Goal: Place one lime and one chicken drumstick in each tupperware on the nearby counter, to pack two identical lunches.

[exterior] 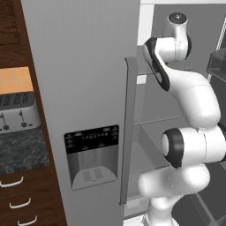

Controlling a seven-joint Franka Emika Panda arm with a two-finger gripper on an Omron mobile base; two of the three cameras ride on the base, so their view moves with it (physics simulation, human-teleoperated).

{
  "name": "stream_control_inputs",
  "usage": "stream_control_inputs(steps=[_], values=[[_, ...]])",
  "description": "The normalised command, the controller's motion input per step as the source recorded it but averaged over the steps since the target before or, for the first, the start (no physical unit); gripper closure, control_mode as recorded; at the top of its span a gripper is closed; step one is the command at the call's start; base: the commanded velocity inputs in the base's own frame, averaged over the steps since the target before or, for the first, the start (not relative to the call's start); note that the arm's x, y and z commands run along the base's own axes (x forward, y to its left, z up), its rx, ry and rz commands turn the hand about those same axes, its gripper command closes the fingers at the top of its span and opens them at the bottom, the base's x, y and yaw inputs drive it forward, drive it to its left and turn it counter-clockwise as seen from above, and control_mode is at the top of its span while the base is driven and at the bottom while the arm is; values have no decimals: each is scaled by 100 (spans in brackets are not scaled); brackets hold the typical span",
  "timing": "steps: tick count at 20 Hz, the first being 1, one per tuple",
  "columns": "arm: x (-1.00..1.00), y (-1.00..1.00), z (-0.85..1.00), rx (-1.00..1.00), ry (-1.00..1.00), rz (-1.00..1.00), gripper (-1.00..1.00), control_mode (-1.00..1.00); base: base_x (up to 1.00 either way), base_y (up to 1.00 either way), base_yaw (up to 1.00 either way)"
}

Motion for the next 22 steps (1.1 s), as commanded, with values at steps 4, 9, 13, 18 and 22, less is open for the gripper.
stream_control_inputs(steps=[4,9,13,18,22], values=[[-100,2,-63,-5,2,10,100,-100,0,0,0],[-100,0,-75,-1,2,11,100,-100,0,0,0],[-100,0,-100,0,-4,10,100,-100,0,0,0],[-100,0,-41,0,0,8,100,-100,0,0,0],[-75,1,-36,-3,0,8,100,100,-25,4,4]])
